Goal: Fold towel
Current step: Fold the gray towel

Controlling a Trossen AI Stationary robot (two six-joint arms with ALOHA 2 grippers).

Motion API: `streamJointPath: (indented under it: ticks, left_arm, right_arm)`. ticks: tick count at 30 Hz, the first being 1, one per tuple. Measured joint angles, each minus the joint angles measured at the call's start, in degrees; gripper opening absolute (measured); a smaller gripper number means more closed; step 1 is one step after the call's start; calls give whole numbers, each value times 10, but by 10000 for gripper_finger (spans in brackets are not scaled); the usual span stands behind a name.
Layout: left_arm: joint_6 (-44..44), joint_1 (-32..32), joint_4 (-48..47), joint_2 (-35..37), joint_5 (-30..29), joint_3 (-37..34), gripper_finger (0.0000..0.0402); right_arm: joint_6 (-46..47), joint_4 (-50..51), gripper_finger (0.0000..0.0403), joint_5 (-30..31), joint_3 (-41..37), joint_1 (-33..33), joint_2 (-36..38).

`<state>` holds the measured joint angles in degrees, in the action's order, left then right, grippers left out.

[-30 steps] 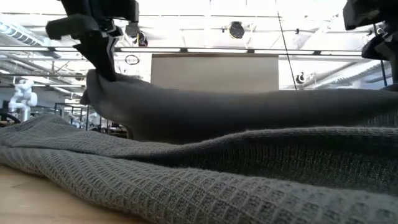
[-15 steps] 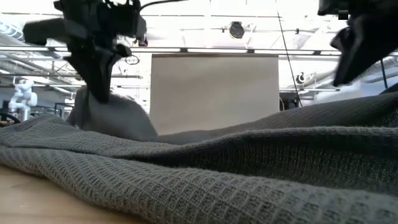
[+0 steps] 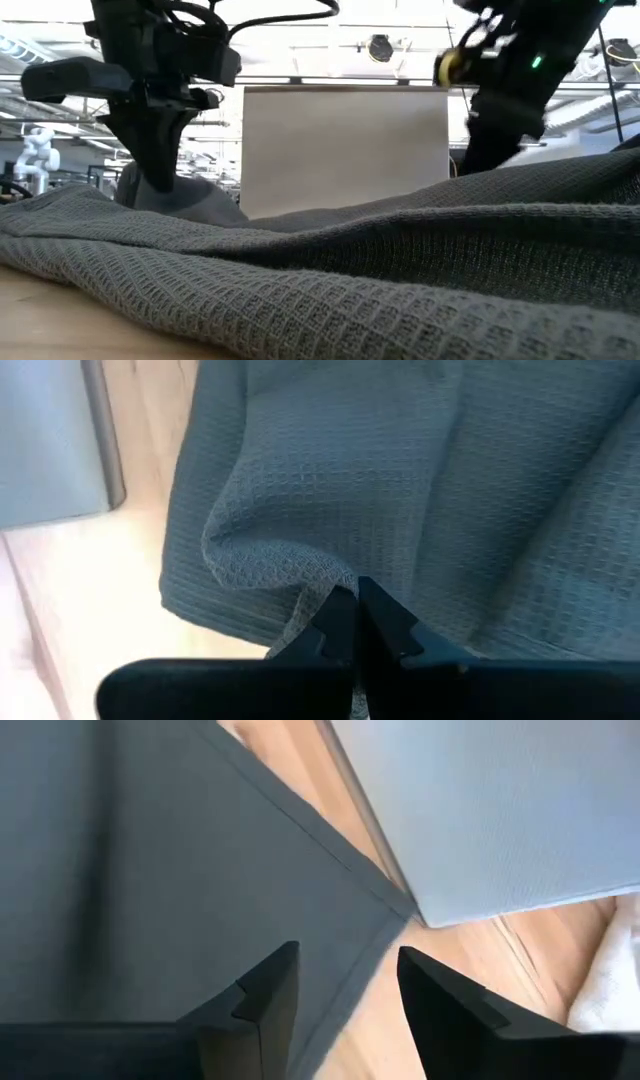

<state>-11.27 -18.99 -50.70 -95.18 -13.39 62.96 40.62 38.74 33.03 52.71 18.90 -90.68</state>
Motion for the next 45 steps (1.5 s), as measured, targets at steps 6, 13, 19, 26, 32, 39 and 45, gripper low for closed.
streamJointPath:
  ticks: [6, 13, 19, 26, 32, 39, 45]
  left_arm:
    - [0, -12, 4, 0, -7, 0, 0]
    - [0, -22, 6, 0, -12, 0, 0]
    - [3, -27, 8, 0, -12, 0, 0]
    - [9, -28, 8, 0, -15, 0, 0]
    - [11, -30, 7, 0, -29, 0, 0]
    - [11, -32, 2, 0, -63, 0, 0]
    - [7, -32, -9, 5, -115, 0, 0]
  right_arm:
    - [-7, -54, 157, -24, 0, -45, -56]
    - [-3, -105, 157, -60, 0, -76, -104]
    - [1, -115, 152, -87, 3, -88, -120]
    - [-14, -118, 70, -128, 2, -88, -118]
    - [-35, -119, 8, -133, 1, -71, -112]
    - [-42, -95, 1, -126, -2, -38, -27]
    - [-65, -80, 0, -70, -1, 14, 90]
